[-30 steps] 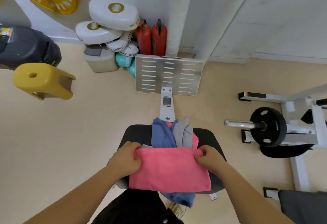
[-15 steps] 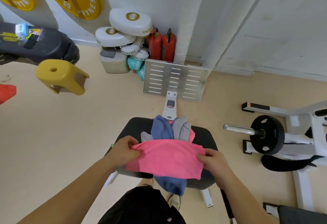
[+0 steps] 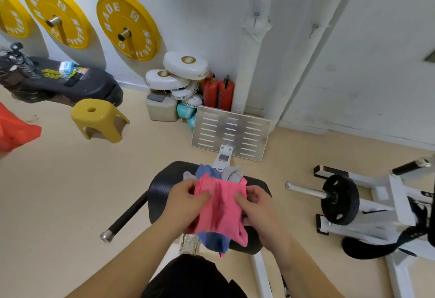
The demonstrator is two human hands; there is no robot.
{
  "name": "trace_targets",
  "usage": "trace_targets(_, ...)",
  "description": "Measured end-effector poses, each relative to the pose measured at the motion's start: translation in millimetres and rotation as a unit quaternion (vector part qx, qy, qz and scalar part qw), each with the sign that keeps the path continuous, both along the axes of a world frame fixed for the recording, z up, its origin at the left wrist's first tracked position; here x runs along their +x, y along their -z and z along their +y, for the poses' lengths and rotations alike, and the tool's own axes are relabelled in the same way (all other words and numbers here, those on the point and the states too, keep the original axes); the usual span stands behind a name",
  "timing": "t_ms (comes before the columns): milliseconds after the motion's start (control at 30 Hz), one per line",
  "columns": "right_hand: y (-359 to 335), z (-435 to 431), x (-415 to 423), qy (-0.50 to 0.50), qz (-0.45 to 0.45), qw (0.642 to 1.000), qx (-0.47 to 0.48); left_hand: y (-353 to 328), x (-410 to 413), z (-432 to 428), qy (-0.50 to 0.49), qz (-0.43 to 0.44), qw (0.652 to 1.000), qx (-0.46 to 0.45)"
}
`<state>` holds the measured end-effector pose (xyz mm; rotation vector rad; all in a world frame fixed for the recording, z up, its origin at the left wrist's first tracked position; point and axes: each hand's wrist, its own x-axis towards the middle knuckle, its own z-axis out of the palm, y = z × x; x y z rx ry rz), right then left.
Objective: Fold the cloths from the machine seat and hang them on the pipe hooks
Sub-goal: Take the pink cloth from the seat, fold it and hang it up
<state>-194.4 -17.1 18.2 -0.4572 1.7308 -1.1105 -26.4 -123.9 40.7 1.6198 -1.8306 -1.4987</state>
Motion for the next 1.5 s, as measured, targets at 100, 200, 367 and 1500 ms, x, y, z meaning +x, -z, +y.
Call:
trace_targets(100,-10.8,0.8,28.4,0.006,-0.028,0.999,-0.027,-14.0,-11.3,38.1,0.014,0.079,0.997,0.025)
trace_targets(200,-17.8,10.5,38.3,0.0,-0.032,0.999,-0.04,-20.4,-3.2,59.4,-0.017,0.089,0.996,0.003)
trace_targets(367,-30.5,12.2,64.6,-0.067,0.024,0.997,-0.035,-22.2,28.4,67.2,-0.028,0.079,0.996,-0.031)
trace_targets(1500,-50.1,-262.8,364.4,-0.128,0.28,0.951,0.027,-27.0,323.0,-216.9,-0.123,-0.019,0.992,0.018)
